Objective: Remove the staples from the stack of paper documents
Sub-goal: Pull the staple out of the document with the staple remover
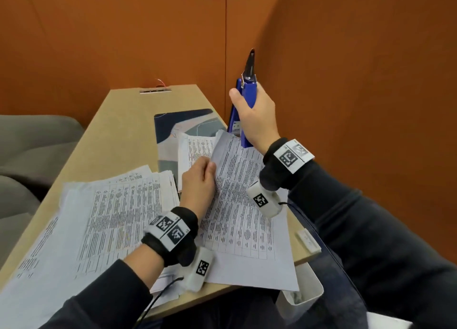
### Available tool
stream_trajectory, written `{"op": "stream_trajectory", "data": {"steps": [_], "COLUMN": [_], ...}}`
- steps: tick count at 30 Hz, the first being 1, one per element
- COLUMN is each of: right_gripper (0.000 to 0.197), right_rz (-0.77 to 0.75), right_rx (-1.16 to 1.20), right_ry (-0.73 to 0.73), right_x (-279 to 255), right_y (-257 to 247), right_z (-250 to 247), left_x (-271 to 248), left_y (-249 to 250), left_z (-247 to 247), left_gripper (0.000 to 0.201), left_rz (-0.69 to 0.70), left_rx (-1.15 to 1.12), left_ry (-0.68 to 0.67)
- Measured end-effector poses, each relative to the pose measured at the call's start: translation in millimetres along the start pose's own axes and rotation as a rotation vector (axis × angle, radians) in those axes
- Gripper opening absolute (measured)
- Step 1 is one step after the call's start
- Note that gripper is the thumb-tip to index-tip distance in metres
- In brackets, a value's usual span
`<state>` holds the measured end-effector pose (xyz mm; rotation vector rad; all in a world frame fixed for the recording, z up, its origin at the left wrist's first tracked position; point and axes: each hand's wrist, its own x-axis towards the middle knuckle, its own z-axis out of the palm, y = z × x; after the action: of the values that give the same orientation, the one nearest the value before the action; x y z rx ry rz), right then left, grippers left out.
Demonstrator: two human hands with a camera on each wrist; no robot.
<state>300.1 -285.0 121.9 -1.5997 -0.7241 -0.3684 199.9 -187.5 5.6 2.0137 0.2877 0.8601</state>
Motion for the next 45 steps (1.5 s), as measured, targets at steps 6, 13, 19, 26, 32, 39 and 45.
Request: {"op": "stream_trajectory", "data": {"steps": [6, 13, 19, 26, 32, 39, 45], "right_gripper": [0.022, 0.017, 0.016, 0.038, 0.029, 0.040, 0.033], "right_rz": [0.105, 0.106, 0.244, 0.505, 0.496, 0.558, 0.458], "right_rx": [-0.123, 0.016, 0.496, 0.362, 0.467, 0.515, 0.395], "right_ry": [-0.158, 0.092, 0.332, -0.143, 0.073, -0.090, -0.142], "right_x": [3, 0, 17, -20, -17, -33, -32], "right_y": [12, 20, 29, 53, 57, 54, 49], "right_z": [8, -1, -56, -55, -77, -81, -66], "left_x": [0, 8, 62, 77, 91, 100, 91], "left_y": [-1, 5, 11, 33, 34, 32, 42], "left_z": [0, -7, -52, -52, -66, -62, -55], "left_gripper": [0.012, 0.014, 0.011, 0.009, 0.024, 0.025, 0.022], "left_rz": [0.058, 0.093, -0.033, 0.019, 0.064, 0.031, 0.168], "left_rx": [0.044, 0.009, 0.017, 0.017, 0.126, 0.110, 0.016], "left_ry": [0.026, 0.106, 0.417, 0.480, 0.484, 0.477, 0.453]}}
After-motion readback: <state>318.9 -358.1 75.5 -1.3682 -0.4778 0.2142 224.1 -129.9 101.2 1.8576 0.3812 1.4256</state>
